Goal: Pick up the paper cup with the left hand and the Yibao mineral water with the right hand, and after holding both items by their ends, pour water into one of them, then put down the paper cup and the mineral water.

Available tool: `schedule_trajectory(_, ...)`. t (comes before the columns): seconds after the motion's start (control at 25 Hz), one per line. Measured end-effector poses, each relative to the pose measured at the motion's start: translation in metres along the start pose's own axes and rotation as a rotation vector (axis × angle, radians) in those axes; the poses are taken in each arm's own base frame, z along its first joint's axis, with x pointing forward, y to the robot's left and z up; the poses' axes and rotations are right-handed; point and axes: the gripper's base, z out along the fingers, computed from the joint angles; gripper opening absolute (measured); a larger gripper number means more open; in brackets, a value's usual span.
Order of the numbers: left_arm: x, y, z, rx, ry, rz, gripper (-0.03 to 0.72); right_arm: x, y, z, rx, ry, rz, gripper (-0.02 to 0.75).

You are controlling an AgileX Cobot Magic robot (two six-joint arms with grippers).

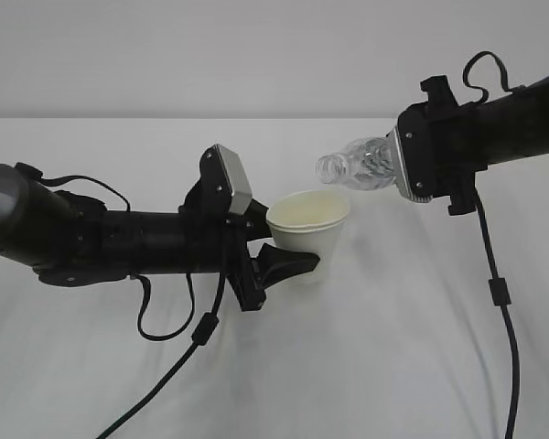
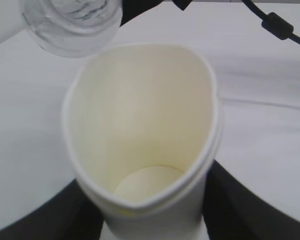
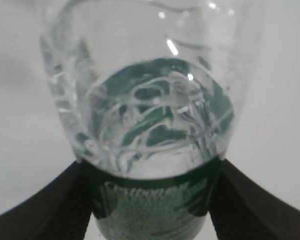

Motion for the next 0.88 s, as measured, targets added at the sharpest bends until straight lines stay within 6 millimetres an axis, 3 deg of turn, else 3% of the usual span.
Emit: schedule_trajectory(0.88, 0.0045, 0.0049, 0.001, -0.054, 0.016, -0.043, 0.394, 0.0026, -0.0005, 0.0, 0.003, 0.029, -0.159, 0.498)
